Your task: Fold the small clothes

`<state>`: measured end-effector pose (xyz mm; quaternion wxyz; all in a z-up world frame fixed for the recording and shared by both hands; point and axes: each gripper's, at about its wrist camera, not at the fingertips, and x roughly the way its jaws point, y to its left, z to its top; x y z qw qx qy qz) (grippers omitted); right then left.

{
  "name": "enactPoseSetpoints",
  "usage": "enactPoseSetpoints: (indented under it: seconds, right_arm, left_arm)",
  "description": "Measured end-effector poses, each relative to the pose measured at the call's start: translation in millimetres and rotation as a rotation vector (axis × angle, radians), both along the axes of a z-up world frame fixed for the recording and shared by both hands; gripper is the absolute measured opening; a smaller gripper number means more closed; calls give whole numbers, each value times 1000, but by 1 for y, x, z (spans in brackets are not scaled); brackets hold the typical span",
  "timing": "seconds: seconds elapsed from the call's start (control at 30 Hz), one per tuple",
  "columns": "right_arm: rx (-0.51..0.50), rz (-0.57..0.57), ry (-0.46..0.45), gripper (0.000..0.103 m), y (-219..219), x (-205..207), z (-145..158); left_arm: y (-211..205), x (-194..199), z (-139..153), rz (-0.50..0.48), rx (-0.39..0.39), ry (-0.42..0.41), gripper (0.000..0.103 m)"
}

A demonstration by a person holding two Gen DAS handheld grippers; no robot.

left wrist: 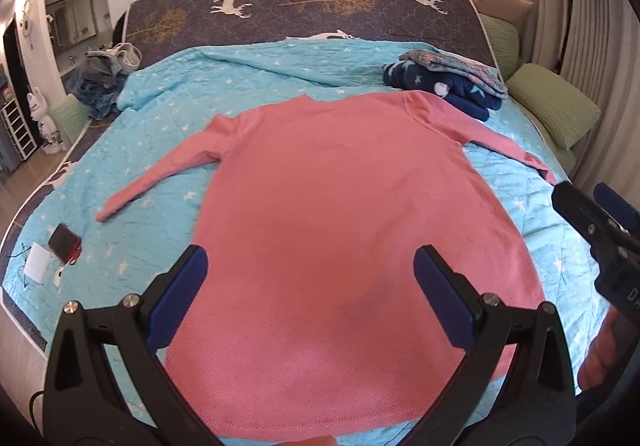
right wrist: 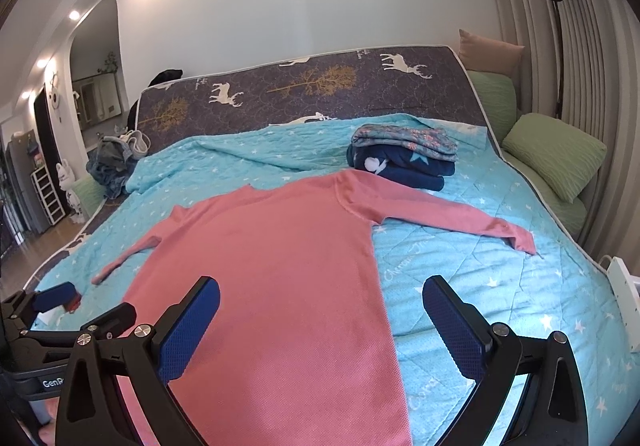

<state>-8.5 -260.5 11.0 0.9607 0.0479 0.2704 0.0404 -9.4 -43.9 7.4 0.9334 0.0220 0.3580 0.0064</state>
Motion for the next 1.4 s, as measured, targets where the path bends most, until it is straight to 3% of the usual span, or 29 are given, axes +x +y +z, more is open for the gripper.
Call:
enactPoseSetpoints:
  seconds: [0.13, 1.4]
  right_arm:
    - [2, -4, -5, 103, 0, -1, 1]
    - [-40, 3, 23, 103, 11, 2, 1]
  left_arm:
    - [-4, -1, -2, -20, 33, -6, 102]
    - [-3, -5, 0, -65, 15, -62, 102]
